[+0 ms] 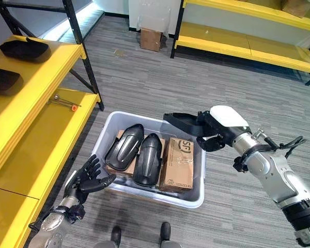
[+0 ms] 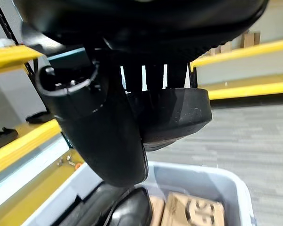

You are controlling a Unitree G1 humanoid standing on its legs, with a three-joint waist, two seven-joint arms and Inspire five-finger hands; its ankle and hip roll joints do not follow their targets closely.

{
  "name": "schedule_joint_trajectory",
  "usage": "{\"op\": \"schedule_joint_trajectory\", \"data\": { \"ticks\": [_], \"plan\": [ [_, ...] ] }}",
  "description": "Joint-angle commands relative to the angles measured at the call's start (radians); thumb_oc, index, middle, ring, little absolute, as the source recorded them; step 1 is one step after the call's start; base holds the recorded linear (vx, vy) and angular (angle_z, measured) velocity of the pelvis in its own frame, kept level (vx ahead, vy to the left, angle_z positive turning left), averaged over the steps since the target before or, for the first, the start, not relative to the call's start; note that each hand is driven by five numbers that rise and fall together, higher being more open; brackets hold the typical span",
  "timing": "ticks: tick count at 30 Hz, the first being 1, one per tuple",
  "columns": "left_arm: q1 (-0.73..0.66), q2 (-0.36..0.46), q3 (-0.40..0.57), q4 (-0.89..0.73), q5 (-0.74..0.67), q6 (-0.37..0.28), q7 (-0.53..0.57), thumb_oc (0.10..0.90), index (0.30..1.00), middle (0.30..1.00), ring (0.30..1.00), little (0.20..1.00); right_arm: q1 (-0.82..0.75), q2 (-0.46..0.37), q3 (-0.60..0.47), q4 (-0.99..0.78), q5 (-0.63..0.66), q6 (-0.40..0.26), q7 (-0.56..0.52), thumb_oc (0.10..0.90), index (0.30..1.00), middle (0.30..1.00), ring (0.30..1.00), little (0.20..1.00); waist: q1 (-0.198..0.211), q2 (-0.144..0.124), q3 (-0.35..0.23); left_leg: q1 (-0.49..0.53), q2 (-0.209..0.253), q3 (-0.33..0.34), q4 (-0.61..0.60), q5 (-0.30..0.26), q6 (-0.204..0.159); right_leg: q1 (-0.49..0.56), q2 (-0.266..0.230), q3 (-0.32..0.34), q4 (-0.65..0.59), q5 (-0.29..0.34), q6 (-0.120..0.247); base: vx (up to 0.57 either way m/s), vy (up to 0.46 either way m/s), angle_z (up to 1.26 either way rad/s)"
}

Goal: Move parts from the plastic box to the shelf.

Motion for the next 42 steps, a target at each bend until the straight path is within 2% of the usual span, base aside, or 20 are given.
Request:
{"op": "schedule_joint_trajectory", "data": {
  "ticks": [1, 7, 10, 13, 15, 16, 17, 18, 20, 21, 23, 26, 29, 31, 32, 33, 36, 39, 40, 42],
  "plan": [
    [-0.011, 0.019, 0.0, -0.054, -0.003, -0.075, -0.027, 0.9, 1.0, 1.0, 1.0, 1.0, -0.229, -0.07, 0.033, -0.012, 0.0, -0.036, -0.079, 0.4, 0.3, 0.3, 0.3, 0.3, 0.039, -0.038, -0.136, -0.001, 0.042, 0.036, -0.036, 0.013, -0.009, -0.001, -0.042, -0.004, 0.082, -0.094, 0.078, -0.02, -0.005, -0.04],
    [-0.005, 0.039, 0.01, -0.056, -0.005, -0.075, -0.01, 0.9, 1.0, 1.0, 1.0, 1.0, -0.509, -0.042, 0.244, 0.078, 0.013, -0.014, -0.083, 0.4, 0.3, 0.3, 0.3, 0.3, 0.061, -0.034, -0.137, 0.005, 0.048, 0.031, -0.014, 0.006, -0.009, -0.004, -0.039, 0.011, 0.13, -0.127, 0.068, -0.03, -0.038, -0.05],
    [-0.006, 0.049, 0.011, -0.055, -0.008, -0.075, -0.007, 0.9, 1.0, 1.0, 1.0, 1.0, -0.586, -0.026, 0.293, 0.111, 0.017, -0.009, -0.089, 0.4, 0.3, 0.3, 0.3, 0.3, 0.071, -0.029, -0.129, -0.003, 0.054, 0.016, 0.009, 0.005, -0.014, -0.007, -0.031, 0.007, 0.167, -0.155, 0.057, -0.03, -0.068, 0.03],
    [0.02, 0.047, 0.03, -0.066, -0.025, -0.077, 0.004, 0.9, 1.0, 1.0, 1.0, 1.0, -0.701, 0.002, 0.353, 0.144, 0.018, -0.002, -0.106, 0.4, 0.3, 0.3, 0.3, 0.3, 0.1, -0.02, -0.111, -0.02, 0.073, -0.022, 0.046, 0.011, -0.029, -0.002, -0.005, -0.015, 0.204, -0.2, 0.033, -0.04, -0.164, 0.19],
    [0.03, 0.043, 0.036, -0.069, -0.027, -0.076, 0.008, 0.9, 1.0, 1.0, 1.0, 1.0, -0.725, 0.013, 0.368, 0.154, 0.02, -0.003, -0.114, 0.4, 0.3, 0.3, 0.3, 0.3, 0.106, -0.015, -0.106, -0.029, 0.078, -0.033, 0.058, 0.015, -0.034, 0.001, 0.003, -0.024, 0.205, -0.207, 0.026, -0.09, -0.18, 0.29],
    [0.051, 0.035, 0.054, -0.07, -0.036, -0.079, 0.012, 0.9, 1.0, 1.0, 1.0, 1.0, -0.772, 0.022, 0.378, 0.147, 0.025, -0.008, -0.134, 0.4, 0.3, 0.3, 0.3, 0.3, 0.136, -0.006, -0.08, -0.065, 0.086, -0.062, 0.078, 0.045, -0.05, -0.001, 0.02, -0.04, 0.202, -0.216, 0.006, -0.11, -0.139, 0.43],
    [0.051, 0.034, 0.054, -0.071, -0.036, -0.079, 0.012, 0.9, 1.0, 1.0, 1.0, 1.0, -0.774, 0.021, 0.38, 0.148, 0.026, -0.008, -0.134, 0.4, 0.3, 0.3, 0.3, 0.3, 0.133, -0.005, -0.08, -0.067, 0.086, -0.066, 0.079, 0.046, -0.051, -0.001, 0.02, -0.043, 0.202, -0.216, 0.006, -0.29, -0.232, 0.39],
    [0.051, 0.042, 0.055, -0.074, -0.046, -0.082, 0.017, 0.9, 1.0, 1.0, 1.0, 1.0, -0.82, 0.003, 0.384, 0.14, 0.006, -0.008, -0.17, 0.4, 0.3, 0.3, 0.3, 0.3, 0.16, 0.013, -0.056, -0.123, 0.077, -0.115, 0.053, 0.116, -0.083, -0.017, 0.032, -0.085, 0.183, -0.22, -0.011, -0.26, -0.127, 0.37],
    [0.044, 0.047, 0.052, -0.07, -0.042, -0.082, 0.015, 0.9, 1.0, 1.0, 1.0, 1.0, -0.833, -0.01, 0.374, 0.125, 0.014, -0.011, -0.184, 0.4, 0.3, 0.3, 0.3, 0.3, 0.172, 0.033, -0.056, -0.166, 0.074, -0.144, -0.029, 0.212, -0.102, -0.039, 0.026, -0.153, 0.164, -0.213, -0.018, -0.25, -0.11, 0.88],
    [0.041, 0.048, 0.05, -0.069, -0.047, -0.083, 0.014, 0.9, 1.0, 1.0, 1.0, 1.0, -0.844, -0.027, 0.374, 0.126, 0.004, -0.006, -0.195, 0.4, 0.3, 0.3, 0.3, 0.3, 0.171, 0.035, -0.053, -0.176, 0.08, -0.112, -0.044, 0.23, -0.101, -0.047, 0.016, -0.178, 0.166, -0.212, -0.019, -0.16, -0.053, 1.24],
    [0.033, 0.045, 0.045, -0.066, -0.051, -0.08, 0.012, 0.9, 1.0, 1.0, 1.0, 1.0, -0.85, -0.039, 0.371, 0.124, -0.011, -0.004, -0.213, 0.4, 0.3, 0.3, 0.3, 0.3, 0.158, 0.033, -0.053, -0.167, 0.104, -0.029, -0.037, 0.218, -0.084, -0.067, -0.004, -0.213, 0.168, -0.205, -0.02, -0.14, -0.031, 1.22],
    [0.021, 0.029, 0.035, -0.057, -0.057, -0.078, 0.013, 0.9, 1.0, 1.0, 1.0, 1.0, -0.808, -0.055, 0.339, 0.135, -0.057, 0.005, -0.248, 0.4, 0.3, 0.3, 0.3, 0.3, 0.133, 0.039, -0.06, -0.128, 0.172, 0.055, 0.001, 0.198, -0.081, -0.067, -0.033, -0.279, 0.172, -0.202, -0.024, -0.09, -0.009, 0.92],
    [0.011, 0.008, 0.021, -0.054, -0.058, -0.077, 0.018, 0.9, 1.0, 1.0, 1.0, 1.0, -0.746, -0.066, 0.289, 0.125, -0.091, 0.013, -0.273, 0.4, 0.3, 0.3, 0.3, 0.3, 0.102, 0.058, -0.069, -0.074, 0.238, 0.123, -0.016, 0.188, -0.104, -0.046, -0.058, -0.323, 0.204, -0.229, -0.014, 0.05, 0.066, 0.74],
    [0.004, -0.004, 0.012, -0.051, -0.056, -0.072, 0.016, 0.9, 1.0, 1.0, 1.0, 1.0, -0.683, -0.083, 0.24, 0.106, -0.111, 0.015, -0.281, 0.4, 0.3, 0.3, 0.3, 0.3, 0.082, 0.075, -0.076, -0.057, 0.274, 0.209, -0.058, 0.201, -0.113, -0.039, -0.089, -0.369, 0.242, -0.229, -0.004, 0.0, 0.147, 1.12],
    [0.003, 0.0, 0.008, -0.05, -0.055, -0.072, 0.016, 0.9, 1.0, 1.0, 1.0, 1.0, -0.666, -0.085, 0.225, 0.099, -0.113, 0.016, -0.28, 0.4, 0.3, 0.3, 0.3, 0.3, 0.084, 0.072, -0.076, -0.053, 0.273, 0.209, -0.064, 0.205, -0.113, -0.038, -0.091, -0.371, 0.245, -0.231, -0.003, 0.06, 0.264, 1.47],
    [0.003, -0.01, -0.001, -0.048, -0.04, -0.064, 0.006, 0.9, 1.0, 1.0, 1.0, 1.0, -0.55, -0.097, 0.14, 0.072, -0.128, 0.018, -0.289, 0.4, 0.3, 0.3, 0.3, 0.3, 0.068, 0.097, -0.084, -0.052, 0.296, 0.265, -0.098, 0.228, -0.121, -0.026, -0.123, -0.409, 0.287, -0.225, 0.011, 0.06, 0.194, 1.2],
    [0.004, -0.004, 0.002, -0.041, -0.04, -0.061, 0.003, 0.9, 1.0, 1.0, 1.0, 1.0, -0.476, -0.086, 0.082, 0.046, -0.127, 0.018, -0.284, 0.4, 0.3, 0.3, 0.3, 0.3, 0.073, 0.092, -0.085, -0.051, 0.285, 0.256, -0.081, 0.204, -0.115, -0.012, -0.145, -0.423, 0.292, -0.214, 0.021, 0.07, 0.186, 1.18],
    [0.019, 0.022, 0.016, -0.055, -0.023, -0.063, -0.007, 0.9, 1.0, 1.0, 1.0, 1.0, -0.4, -0.067, 0.031, 0.015, -0.131, 0.01, -0.276, 0.4, 0.3, 0.3, 0.3, 0.3, 0.099, 0.051, -0.084, -0.084, 0.233, 0.234, 0.044, 0.1, -0.092, 0.049, -0.203, -0.444, 0.245, -0.158, 0.055, 0.11, 0.2, 0.27],
    [0.02, 0.024, 0.016, -0.056, -0.023, -0.062, -0.007, 0.9, 1.0, 1.0, 1.0, 1.0, -0.396, -0.066, 0.027, 0.014, -0.132, 0.01, -0.276, 0.4, 0.3, 0.3, 0.3, 0.3, 0.099, 0.049, -0.083, -0.085, 0.231, 0.233, 0.048, 0.096, -0.091, 0.052, -0.205, -0.445, 0.242, -0.156, 0.057, 0.11, 0.224, 0.15],
    [0.026, 0.025, 0.027, -0.054, -0.016, -0.064, 0.002, 0.9, 1.0, 1.0, 1.0, 1.0, -0.376, -0.048, 0.011, 0.005, -0.142, 0.009, -0.278, 0.4, 0.3, 0.3, 0.3, 0.3, 0.112, 0.032, -0.083, -0.096, 0.198, 0.233, 0.097, 0.041, -0.08, 0.077, -0.236, -0.45, 0.209, -0.117, 0.08, 0.08, 0.223, 0.18]
  ]
}}
